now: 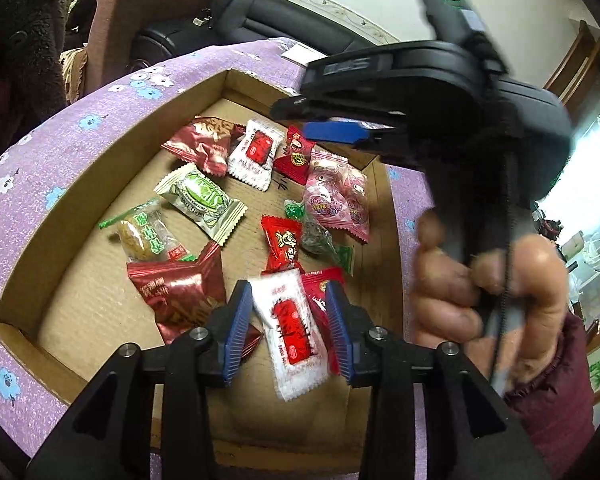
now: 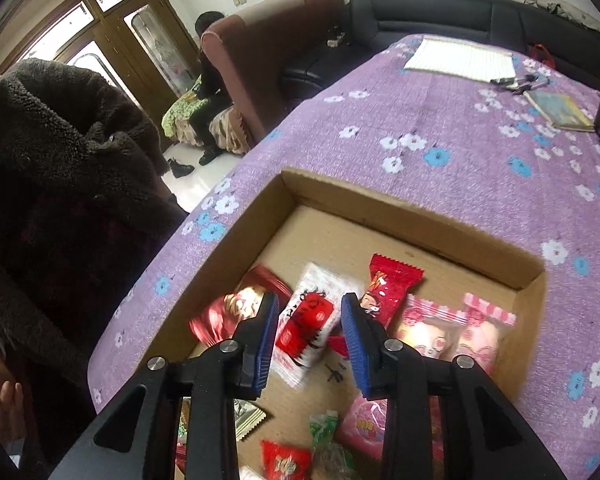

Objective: Organize snacks
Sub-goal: 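Open both tools to drop the packets into the tray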

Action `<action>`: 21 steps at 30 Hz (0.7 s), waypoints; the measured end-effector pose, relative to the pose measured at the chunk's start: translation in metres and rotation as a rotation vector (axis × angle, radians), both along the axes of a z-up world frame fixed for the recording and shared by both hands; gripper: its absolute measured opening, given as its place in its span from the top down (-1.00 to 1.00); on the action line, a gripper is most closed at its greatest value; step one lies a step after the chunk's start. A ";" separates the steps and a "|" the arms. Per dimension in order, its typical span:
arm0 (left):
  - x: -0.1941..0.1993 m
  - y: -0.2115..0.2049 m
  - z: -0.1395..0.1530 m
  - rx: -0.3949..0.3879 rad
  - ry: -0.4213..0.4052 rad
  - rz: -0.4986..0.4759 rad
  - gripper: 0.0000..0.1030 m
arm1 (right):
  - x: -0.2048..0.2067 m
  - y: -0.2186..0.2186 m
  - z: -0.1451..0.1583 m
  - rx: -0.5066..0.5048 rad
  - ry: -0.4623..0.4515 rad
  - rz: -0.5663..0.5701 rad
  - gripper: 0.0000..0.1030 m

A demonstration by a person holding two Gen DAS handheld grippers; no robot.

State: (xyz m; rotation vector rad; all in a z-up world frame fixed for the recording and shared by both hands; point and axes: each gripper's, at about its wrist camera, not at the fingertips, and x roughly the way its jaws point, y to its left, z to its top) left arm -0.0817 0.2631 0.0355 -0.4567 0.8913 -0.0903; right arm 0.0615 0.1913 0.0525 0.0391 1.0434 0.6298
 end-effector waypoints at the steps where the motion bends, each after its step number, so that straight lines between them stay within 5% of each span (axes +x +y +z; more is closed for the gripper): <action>1: -0.001 0.000 0.002 -0.005 -0.003 0.001 0.30 | -0.003 -0.004 0.004 0.010 -0.003 -0.003 0.33; 5: -0.004 0.001 0.008 -0.020 -0.018 0.003 0.30 | -0.022 -0.023 0.027 0.051 -0.036 -0.008 0.31; 7: -0.009 0.003 0.011 -0.022 -0.030 0.014 0.30 | -0.030 -0.037 0.033 0.110 -0.029 -0.025 0.16; 9: -0.012 0.006 0.014 -0.027 -0.036 0.025 0.30 | -0.033 -0.038 0.023 0.044 -0.003 -0.057 -0.14; 11: -0.017 0.009 0.018 -0.032 -0.039 0.036 0.30 | -0.034 -0.032 0.014 -0.031 0.009 -0.032 0.07; 13: -0.022 0.013 0.026 -0.014 -0.051 0.057 0.30 | -0.034 -0.044 0.023 0.085 0.020 -0.054 0.11; 15: -0.027 0.014 0.034 0.035 -0.061 0.080 0.30 | -0.036 -0.052 0.031 0.098 0.014 -0.087 0.10; 19: -0.039 0.012 0.046 0.155 -0.104 0.154 -0.20 | -0.065 -0.074 0.039 0.082 -0.044 -0.098 0.09; 21: -0.043 0.007 0.050 0.212 -0.131 0.175 -0.20 | -0.087 -0.090 0.036 0.089 -0.065 -0.119 0.08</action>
